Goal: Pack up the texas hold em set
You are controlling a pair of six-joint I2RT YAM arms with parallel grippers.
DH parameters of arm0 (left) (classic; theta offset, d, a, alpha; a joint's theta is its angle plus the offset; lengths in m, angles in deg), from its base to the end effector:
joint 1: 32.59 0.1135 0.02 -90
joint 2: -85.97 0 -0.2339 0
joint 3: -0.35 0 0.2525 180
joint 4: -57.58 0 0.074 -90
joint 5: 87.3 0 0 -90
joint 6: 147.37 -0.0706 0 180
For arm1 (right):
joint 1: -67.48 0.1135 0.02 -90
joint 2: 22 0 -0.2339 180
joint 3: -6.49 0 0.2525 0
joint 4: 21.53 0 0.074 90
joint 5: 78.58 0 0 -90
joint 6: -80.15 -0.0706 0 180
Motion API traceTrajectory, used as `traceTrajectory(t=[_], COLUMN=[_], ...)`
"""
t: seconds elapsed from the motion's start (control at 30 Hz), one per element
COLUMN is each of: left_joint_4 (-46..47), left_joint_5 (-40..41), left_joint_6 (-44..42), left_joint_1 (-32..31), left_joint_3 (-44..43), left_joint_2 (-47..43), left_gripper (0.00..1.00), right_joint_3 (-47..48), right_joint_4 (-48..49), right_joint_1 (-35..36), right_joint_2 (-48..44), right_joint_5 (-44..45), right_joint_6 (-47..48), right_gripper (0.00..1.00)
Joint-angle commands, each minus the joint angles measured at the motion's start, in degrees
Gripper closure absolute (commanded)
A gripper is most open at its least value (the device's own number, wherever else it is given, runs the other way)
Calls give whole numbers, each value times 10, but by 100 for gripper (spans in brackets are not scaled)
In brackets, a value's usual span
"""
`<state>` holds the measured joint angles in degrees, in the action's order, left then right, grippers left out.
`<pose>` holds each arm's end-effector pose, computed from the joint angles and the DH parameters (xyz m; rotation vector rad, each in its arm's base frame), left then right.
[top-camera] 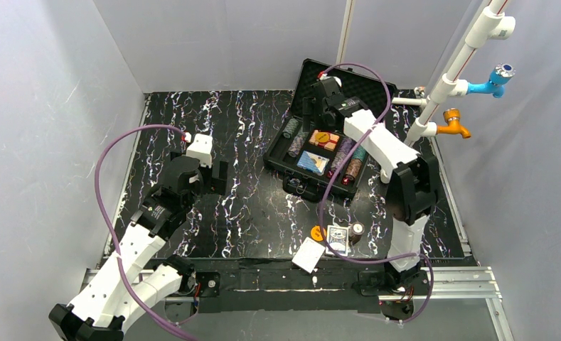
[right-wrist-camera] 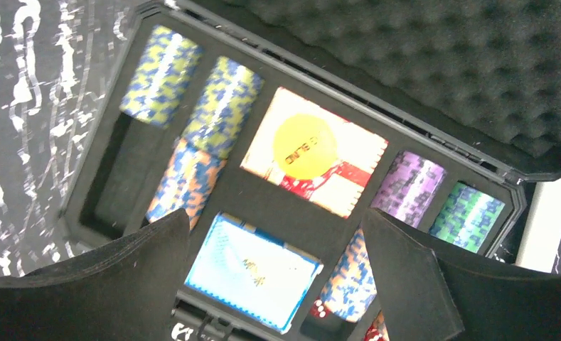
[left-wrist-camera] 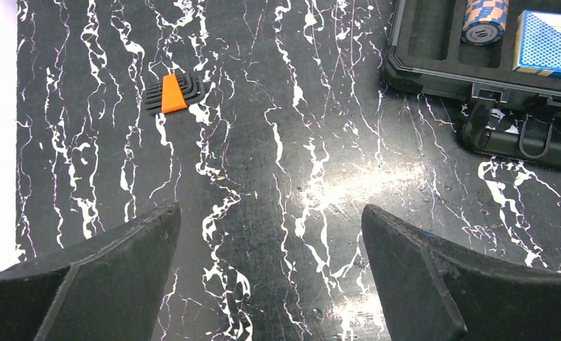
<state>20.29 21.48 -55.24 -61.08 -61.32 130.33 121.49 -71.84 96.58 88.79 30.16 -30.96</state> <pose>0.2096 -0.0879 0.3040 0.2175 1.8880 -0.0480 0.4064 0.2003 0.2492 -0.0077 2.3223 0.0500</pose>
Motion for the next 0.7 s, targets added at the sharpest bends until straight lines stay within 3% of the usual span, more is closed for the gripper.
traceTrajectory(t=[0.0, 0.17, 0.43, 0.67], left_joint_4=[4, 3, -1, -22], left_joint_5=[-5, -21, -125, -216], left_joint_6=[-1, -2, -12, -17], left_joint_1=[2, 1, -14, -44], left_joint_3=[3, 4, 3, -13], left_joint_2=[-13, -20, -37, 8], left_gripper=[2, 2, 2, 2], right_joint_3=[-38, -105, -217, -326], right_joint_4=[-11, -10, -14, -14], right_joint_1=[30, 63, 89, 89], right_joint_2=[-59, -118, -222, -337], right_joint_5=[-2, -14, -17, 10], right_joint_6=[-8, -24, -38, -65], right_gripper=[2, 2, 2, 2])
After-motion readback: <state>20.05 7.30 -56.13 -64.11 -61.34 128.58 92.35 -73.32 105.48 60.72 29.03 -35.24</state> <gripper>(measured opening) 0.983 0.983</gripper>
